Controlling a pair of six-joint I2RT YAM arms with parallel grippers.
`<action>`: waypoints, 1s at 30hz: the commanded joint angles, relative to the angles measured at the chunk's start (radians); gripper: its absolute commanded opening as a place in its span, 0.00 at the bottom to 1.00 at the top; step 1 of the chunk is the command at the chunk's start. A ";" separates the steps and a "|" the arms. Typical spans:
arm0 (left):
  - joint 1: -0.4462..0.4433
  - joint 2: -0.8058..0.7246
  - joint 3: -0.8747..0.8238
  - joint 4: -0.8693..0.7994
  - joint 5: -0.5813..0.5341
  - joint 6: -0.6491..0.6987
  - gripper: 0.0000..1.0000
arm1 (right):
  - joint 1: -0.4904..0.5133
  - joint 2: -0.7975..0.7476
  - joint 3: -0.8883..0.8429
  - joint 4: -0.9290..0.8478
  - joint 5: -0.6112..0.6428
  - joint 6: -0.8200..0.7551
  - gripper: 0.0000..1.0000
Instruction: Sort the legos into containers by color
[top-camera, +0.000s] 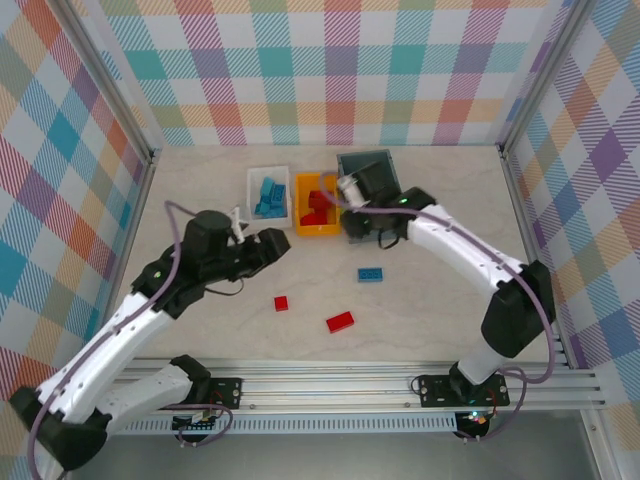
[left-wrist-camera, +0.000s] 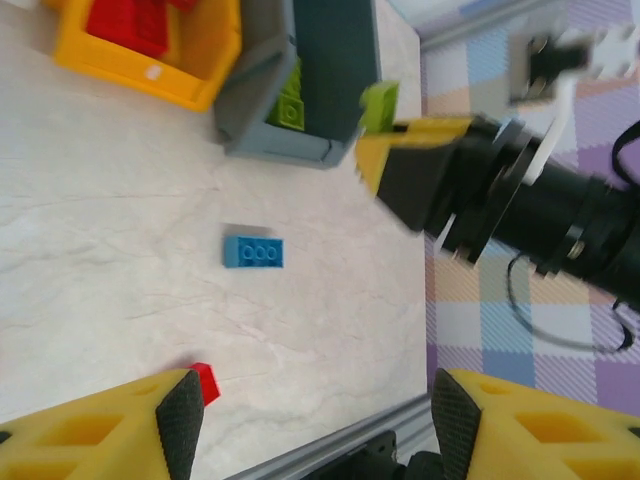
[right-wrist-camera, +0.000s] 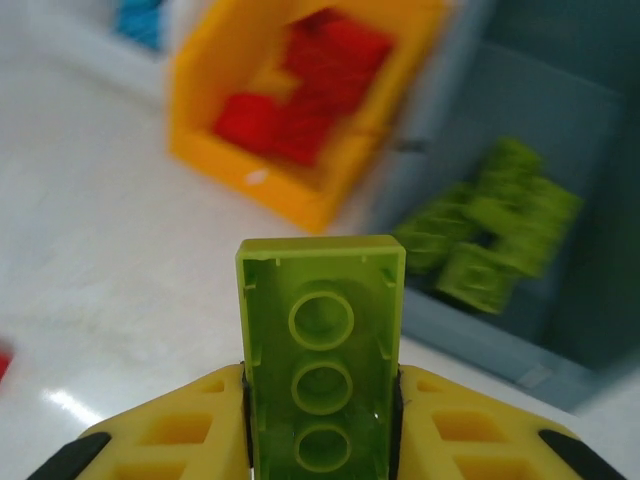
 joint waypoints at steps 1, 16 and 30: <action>-0.082 0.115 0.111 0.130 -0.015 0.036 0.63 | -0.082 0.053 0.019 -0.027 -0.038 0.095 0.33; -0.383 0.650 0.510 0.050 -0.500 0.186 0.57 | -0.261 0.613 0.594 -0.205 -0.248 0.175 0.35; -0.442 0.730 0.573 -0.027 -0.604 0.195 0.57 | -0.264 0.702 0.668 -0.219 -0.345 0.212 0.54</action>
